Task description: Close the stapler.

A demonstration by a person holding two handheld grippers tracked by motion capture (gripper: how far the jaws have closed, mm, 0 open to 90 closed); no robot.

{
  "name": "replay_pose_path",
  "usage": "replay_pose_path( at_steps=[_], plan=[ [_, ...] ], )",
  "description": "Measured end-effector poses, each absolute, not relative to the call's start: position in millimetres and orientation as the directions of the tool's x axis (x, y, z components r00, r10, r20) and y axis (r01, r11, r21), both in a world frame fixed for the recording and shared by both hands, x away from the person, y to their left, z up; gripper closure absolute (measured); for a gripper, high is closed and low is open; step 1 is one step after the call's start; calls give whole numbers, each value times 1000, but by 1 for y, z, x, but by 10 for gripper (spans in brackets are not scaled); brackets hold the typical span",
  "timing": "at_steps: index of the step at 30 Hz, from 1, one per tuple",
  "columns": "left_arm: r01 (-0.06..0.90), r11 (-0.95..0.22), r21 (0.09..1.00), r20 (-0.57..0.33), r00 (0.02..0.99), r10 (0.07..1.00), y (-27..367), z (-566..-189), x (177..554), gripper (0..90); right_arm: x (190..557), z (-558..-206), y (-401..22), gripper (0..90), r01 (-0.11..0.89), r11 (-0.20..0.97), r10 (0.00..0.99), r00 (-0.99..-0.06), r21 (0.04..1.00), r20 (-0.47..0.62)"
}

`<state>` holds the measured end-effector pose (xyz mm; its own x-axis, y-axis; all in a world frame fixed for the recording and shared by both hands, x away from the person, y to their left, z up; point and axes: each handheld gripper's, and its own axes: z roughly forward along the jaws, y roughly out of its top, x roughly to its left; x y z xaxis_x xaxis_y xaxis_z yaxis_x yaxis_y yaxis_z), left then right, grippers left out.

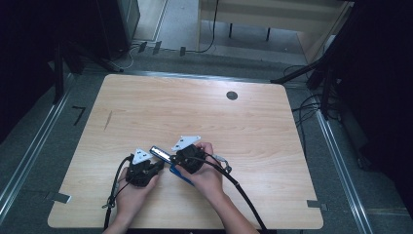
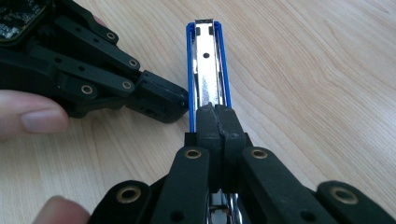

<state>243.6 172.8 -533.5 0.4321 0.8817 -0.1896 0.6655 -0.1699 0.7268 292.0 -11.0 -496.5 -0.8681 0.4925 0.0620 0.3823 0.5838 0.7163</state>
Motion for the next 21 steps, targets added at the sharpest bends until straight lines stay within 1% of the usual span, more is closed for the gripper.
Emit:
replay_pose_path(
  at_steps=[7, 13, 21],
  plan=[
    [658, -159, 736, -192, 428, 883, 173, -532, 243, 900, 292, -495, -9, 900, 380, 582, 493, -868, 719, 58],
    [635, -162, 755, -179, 438, 881, 170, -527, 241, 900, 291, -492, -10, 900, 364, 579, 491, -870, 729, 45],
    [613, -153, 775, -189, 456, 870, 170, -524, 236, 900, 286, -487, -11, 900, 343, 581, 493, -870, 738, 16]
  ],
)
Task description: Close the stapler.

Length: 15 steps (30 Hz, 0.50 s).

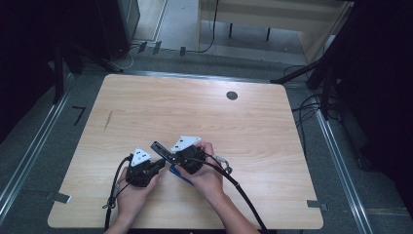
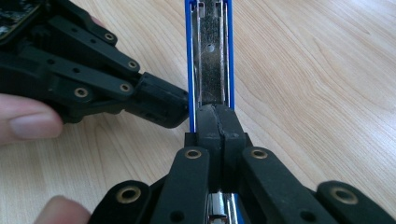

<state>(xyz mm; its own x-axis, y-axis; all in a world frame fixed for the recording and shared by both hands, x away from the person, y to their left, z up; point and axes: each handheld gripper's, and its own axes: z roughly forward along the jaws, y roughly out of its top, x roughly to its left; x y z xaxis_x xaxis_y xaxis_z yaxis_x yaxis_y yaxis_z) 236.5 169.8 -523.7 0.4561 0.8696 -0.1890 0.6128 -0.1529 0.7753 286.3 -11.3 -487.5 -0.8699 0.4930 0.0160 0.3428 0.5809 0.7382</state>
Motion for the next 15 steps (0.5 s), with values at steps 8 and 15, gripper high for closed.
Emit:
replay_pose_path(
  at_steps=[8, 15],
  plan=[
    [611, -152, 777, -223, 493, 841, 168, -526, 224, 900, 284, -486, -11, 900, 336, 582, 484, -875, 740, 16],
    [599, -181, 780, -213, 526, 823, 157, -530, 219, 900, 284, -481, -14, 900, 333, 563, 489, -872, 756, 19]
  ],
)
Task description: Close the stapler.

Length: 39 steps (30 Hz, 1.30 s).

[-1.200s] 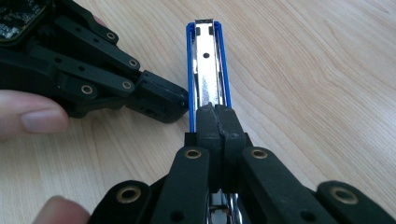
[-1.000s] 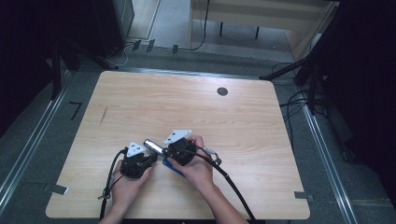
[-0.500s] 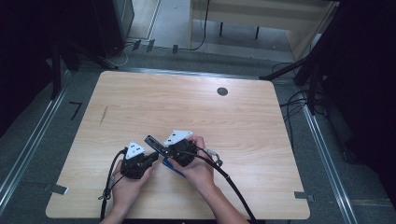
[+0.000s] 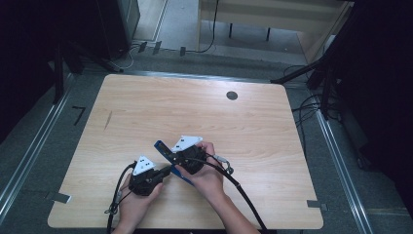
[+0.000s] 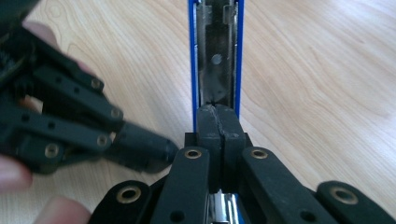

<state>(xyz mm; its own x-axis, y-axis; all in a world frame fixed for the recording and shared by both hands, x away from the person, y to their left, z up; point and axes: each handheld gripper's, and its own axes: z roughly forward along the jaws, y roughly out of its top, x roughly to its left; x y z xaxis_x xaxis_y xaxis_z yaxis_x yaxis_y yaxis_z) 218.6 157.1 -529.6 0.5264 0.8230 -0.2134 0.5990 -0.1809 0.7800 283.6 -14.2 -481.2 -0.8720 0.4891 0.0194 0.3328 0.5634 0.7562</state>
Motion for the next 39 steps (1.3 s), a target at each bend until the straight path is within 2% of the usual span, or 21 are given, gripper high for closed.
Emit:
replay_pose_path(
  at_steps=[21, 39],
  plan=[
    [535, -307, 787, -110, 611, 784, 119, -533, 217, 900, 275, -465, -32, 900, 327, 526, 506, -862, 785, 20],
    [517, -339, 786, -92, 640, 763, 115, -533, 213, 900, 265, -462, -53, 900, 350, 473, 524, -850, 809, 61]
  ],
)
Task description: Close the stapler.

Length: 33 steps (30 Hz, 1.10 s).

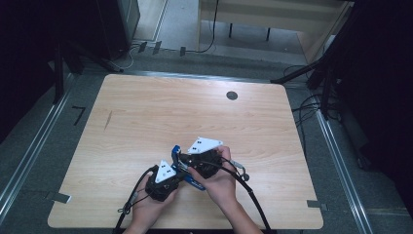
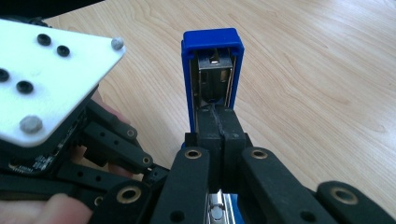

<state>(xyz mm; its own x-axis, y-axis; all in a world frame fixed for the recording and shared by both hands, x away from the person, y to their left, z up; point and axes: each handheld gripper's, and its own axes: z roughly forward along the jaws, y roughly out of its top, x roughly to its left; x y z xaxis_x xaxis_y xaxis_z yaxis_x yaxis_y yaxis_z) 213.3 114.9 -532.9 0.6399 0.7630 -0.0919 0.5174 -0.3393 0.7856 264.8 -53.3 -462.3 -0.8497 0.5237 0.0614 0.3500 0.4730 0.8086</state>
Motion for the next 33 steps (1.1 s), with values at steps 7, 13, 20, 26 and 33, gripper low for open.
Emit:
replay_pose_path(
  at_steps=[7, 13, 20, 26, 33],
  plan=[
    [514, -343, 786, -88, 643, 761, 114, -533, 213, 900, 263, -463, -58, 900, 355, 455, 525, -848, 816, 77],
    [520, -337, 785, -95, 639, 764, 115, -533, 213, 900, 263, -459, -64, 900, 367, 428, 537, -838, 826, 94],
    [517, -341, 785, -89, 638, 765, 115, -533, 213, 900, 269, -447, -70, 900, 379, 396, 587, -805, 836, 87],
    [516, -341, 786, -86, 637, 766, 115, -533, 213, 900, 273, -432, -67, 900, 361, 380, 602, -796, 852, 68],
    [517, -341, 785, -88, 638, 765, 115, -533, 213, 900, 276, -420, -55, 900, 330, 376, 585, -810, 866, 54]
  ],
)
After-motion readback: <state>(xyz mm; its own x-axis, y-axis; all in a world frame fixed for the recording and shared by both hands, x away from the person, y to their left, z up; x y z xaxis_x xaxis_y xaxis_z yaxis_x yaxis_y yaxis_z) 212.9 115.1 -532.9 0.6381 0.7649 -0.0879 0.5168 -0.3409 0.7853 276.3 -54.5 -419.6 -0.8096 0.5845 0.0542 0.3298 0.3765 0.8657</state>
